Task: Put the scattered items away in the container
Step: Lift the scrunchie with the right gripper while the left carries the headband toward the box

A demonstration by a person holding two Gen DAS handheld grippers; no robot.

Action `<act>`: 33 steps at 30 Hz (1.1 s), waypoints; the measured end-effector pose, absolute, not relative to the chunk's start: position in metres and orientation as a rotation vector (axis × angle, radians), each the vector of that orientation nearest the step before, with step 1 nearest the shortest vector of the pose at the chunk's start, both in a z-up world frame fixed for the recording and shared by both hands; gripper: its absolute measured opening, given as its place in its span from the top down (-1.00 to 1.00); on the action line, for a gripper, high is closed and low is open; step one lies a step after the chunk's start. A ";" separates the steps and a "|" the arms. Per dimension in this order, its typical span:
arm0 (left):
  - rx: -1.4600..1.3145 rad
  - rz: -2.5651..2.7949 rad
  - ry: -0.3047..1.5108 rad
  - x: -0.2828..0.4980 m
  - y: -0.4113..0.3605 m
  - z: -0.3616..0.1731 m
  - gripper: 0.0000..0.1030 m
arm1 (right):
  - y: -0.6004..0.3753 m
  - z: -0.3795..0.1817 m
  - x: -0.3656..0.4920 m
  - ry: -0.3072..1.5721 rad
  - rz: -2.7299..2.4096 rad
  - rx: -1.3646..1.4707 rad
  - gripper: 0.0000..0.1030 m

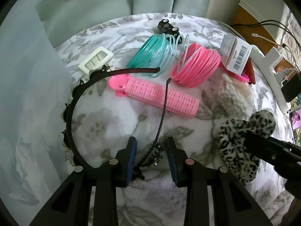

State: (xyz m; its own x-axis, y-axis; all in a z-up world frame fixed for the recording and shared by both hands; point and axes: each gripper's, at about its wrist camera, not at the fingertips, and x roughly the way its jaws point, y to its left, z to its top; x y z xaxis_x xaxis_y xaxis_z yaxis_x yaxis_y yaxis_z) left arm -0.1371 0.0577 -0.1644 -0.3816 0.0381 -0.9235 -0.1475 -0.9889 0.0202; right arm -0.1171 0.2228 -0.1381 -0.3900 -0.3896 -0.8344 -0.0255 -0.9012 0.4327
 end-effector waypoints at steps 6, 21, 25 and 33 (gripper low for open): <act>-1.689 2.534 0.165 -0.134 0.061 -0.160 0.46 | 0.237 -0.133 -0.112 -0.603 -2.400 1.577 0.37; -1.528 2.615 0.096 -0.103 0.068 -0.107 0.70 | 0.266 -0.100 -0.087 -0.639 -2.464 1.471 0.40; -1.466 2.622 0.059 -0.091 0.072 -0.090 0.70 | 0.269 -0.084 -0.079 -0.641 -2.501 1.420 0.40; -1.324 2.630 -0.038 -0.074 0.072 -0.045 0.70 | 0.274 -0.047 -0.059 -0.651 -2.572 1.291 0.40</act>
